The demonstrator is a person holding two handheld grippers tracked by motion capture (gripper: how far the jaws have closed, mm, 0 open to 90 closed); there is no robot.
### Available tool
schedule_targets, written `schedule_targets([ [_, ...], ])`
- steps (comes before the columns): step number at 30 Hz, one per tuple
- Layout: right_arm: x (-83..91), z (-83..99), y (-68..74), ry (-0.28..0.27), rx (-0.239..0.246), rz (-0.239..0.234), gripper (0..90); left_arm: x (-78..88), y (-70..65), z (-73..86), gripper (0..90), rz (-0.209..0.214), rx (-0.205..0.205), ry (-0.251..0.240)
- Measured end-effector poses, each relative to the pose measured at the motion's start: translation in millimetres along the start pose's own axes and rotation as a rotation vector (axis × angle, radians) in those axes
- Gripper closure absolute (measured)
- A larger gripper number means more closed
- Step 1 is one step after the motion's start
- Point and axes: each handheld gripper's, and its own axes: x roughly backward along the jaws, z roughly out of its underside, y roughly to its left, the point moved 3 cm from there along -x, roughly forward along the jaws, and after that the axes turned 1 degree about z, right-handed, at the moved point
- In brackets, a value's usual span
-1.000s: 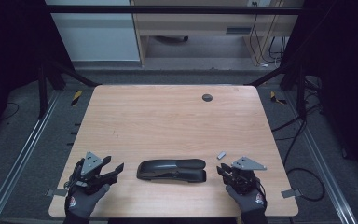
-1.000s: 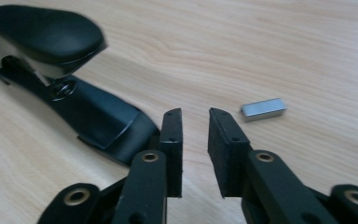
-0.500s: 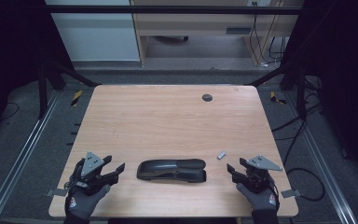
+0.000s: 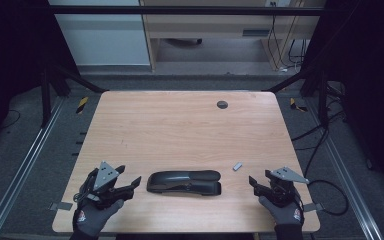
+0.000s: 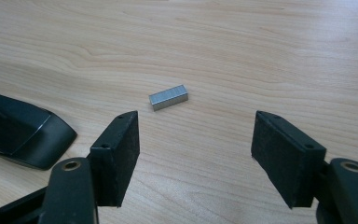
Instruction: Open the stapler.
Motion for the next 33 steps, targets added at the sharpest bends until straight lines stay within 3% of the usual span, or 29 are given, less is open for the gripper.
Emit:
schedule_targets([
  [6, -2.5, 0.0, 1.5, 0.008, 0.019, 0.005, 29.6, -0.6, -13.9, -12.4, 29.8, 0.026, -0.049, -0.001],
  [13, -4.2, 1.4, -5.3, 0.005, 0.008, 0.018, 26.7, -4.7, -25.6, -20.6, 28.2, 0.044, -0.091, 0.016],
  [20, -5.5, 3.2, -13.5, -0.039, 0.006, 0.069, 24.0, -9.0, -36.4, -32.7, 27.7, 0.054, -0.121, 0.010],
  [33, -14.1, 9.5, -16.9, -0.027, 0.026, 0.105, 22.7, -20.7, -62.5, -48.5, 27.5, 0.085, -0.192, 0.011],
])
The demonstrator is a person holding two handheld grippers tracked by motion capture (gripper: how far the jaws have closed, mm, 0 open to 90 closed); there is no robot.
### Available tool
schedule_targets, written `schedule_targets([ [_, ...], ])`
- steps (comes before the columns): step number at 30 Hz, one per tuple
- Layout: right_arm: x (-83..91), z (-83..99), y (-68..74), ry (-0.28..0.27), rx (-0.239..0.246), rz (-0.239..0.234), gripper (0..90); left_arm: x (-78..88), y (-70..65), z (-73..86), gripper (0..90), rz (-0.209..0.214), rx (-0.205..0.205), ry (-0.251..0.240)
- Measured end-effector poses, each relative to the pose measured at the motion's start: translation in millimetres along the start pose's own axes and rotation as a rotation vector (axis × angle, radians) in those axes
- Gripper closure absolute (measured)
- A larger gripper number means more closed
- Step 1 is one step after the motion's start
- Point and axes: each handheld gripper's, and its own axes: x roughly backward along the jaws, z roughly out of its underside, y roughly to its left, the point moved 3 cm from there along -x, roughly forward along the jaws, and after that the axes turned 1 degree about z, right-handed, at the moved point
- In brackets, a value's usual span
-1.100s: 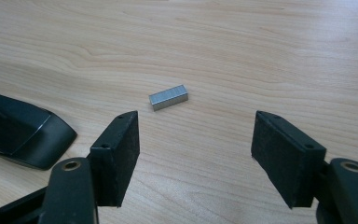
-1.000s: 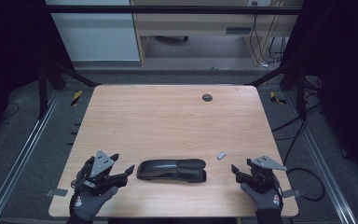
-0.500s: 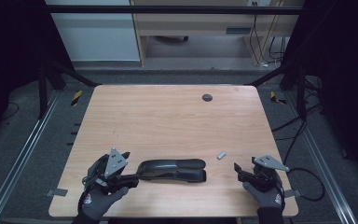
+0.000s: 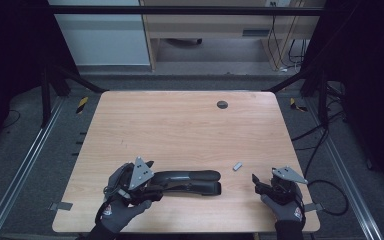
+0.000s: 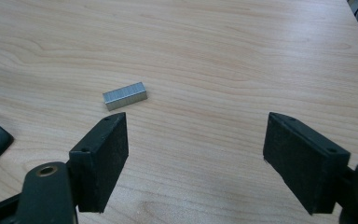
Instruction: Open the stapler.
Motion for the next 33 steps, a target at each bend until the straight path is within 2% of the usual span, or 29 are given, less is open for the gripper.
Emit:
schedule_targets([
  [7, -0.5, 0.8, 0.1, -0.002, 0.002, -0.003, 22.6, -7.0, -7.6, -8.1, 27.2, 0.014, -0.043, 0.020],
  [11, -0.6, 0.8, 0.1, -0.007, 0.004, -0.004, 22.3, -8.7, -10.8, -12.5, 27.0, 0.011, -0.068, 0.027],
  [15, -0.8, 1.0, 0.2, -0.004, 0.003, -0.003, 22.3, -9.5, -15.0, -16.8, 26.3, 0.003, -0.112, 0.046],
  [21, -1.3, 1.3, -0.5, -0.003, 0.003, -0.001, 22.3, -13.2, -20.9, -19.4, 25.6, 0.000, -0.142, 0.054],
  [27, -1.2, 1.2, -0.6, -0.006, 0.004, -0.001, 22.3, -18.4, -30.1, -22.2, 24.9, -0.013, -0.201, 0.081],
  [33, -1.3, 1.1, -0.6, -0.007, 0.004, 0.002, 22.3, -24.5, -37.6, -24.7, 24.4, -0.018, -0.226, 0.089],
])
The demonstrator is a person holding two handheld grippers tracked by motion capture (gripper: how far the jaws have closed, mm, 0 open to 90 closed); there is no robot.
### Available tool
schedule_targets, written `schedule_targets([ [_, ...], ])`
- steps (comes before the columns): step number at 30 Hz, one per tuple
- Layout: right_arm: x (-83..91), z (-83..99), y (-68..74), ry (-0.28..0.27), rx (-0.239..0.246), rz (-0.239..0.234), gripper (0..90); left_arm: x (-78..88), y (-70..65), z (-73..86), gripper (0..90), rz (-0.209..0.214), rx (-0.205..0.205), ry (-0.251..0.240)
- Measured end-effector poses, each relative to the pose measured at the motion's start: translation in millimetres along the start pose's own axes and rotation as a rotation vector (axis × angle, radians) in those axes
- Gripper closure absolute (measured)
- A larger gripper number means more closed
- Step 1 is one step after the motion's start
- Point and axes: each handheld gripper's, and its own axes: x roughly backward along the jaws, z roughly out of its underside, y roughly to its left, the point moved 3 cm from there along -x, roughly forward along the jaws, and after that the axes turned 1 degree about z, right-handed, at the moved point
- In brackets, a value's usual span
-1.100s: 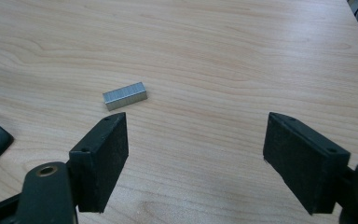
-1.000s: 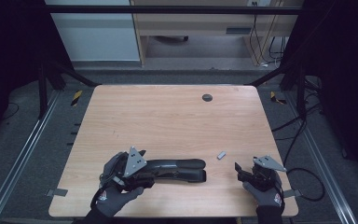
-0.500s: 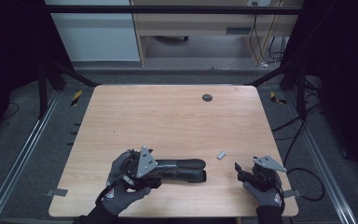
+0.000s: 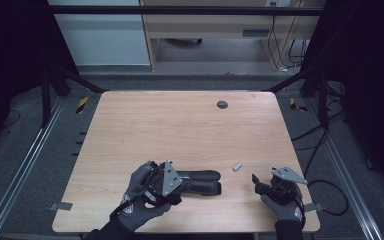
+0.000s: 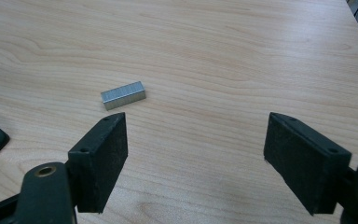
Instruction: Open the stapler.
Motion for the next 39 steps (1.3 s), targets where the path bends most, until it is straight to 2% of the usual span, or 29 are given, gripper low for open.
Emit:
schedule_targets([
  [19, 0.1, -0.1, 0.1, 0.003, -0.007, -0.002, 22.6, -17.5, -23.2, -10.5, 22.2, -0.022, -0.097, 0.044],
  [29, -0.2, 0.0, 0.2, 0.005, -0.007, -0.003, 24.1, -22.6, -29.0, -13.4, 21.6, -0.031, -0.124, 0.054],
  [39, -0.7, 0.3, 0.6, 0.006, 0.005, -0.007, 25.6, -28.3, -36.8, -18.6, 21.0, -0.061, -0.178, 0.068],
])
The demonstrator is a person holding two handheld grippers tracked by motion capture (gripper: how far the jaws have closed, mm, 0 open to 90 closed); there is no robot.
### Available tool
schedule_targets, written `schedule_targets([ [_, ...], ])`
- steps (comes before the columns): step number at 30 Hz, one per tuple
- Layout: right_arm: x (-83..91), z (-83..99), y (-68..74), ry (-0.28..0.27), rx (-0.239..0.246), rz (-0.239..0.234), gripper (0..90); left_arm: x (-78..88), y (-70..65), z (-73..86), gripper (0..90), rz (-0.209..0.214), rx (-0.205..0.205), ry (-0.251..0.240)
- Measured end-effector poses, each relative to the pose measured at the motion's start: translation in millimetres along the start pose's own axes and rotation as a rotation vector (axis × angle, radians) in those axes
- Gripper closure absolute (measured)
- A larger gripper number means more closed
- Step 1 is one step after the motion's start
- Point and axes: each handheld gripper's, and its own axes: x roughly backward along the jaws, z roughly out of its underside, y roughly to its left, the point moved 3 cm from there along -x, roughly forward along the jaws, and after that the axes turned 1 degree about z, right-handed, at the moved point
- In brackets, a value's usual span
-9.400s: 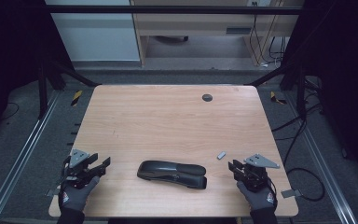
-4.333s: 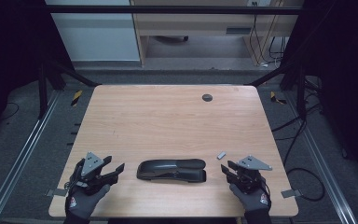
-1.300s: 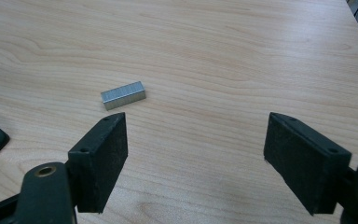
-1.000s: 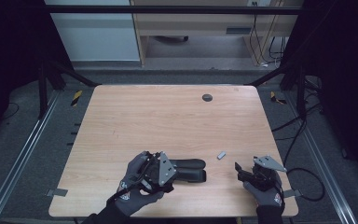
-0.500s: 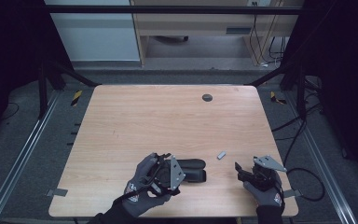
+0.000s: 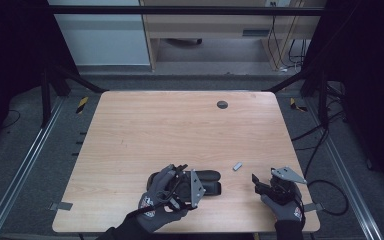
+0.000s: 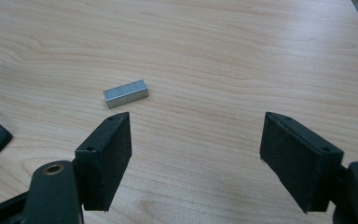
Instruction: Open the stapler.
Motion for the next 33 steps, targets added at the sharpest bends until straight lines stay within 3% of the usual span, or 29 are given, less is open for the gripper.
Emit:
schedule_targets([
  [9, 0.3, -0.3, 0.2, 0.000, -0.001, -0.003, 26.7, -5.7, -7.4, -3.5, 20.7, -0.031, -0.049, 0.015],
  [19, 1.2, -1.0, 1.7, 0.001, 0.001, -0.014, 30.2, -12.5, -12.4, -4.4, 20.5, -0.055, -0.071, 0.019],
  [33, 3.4, -2.2, 5.5, 0.010, 0.006, -0.039, 41.3, -19.9, -16.6, -5.0, 20.9, -0.075, -0.129, 0.049],
])
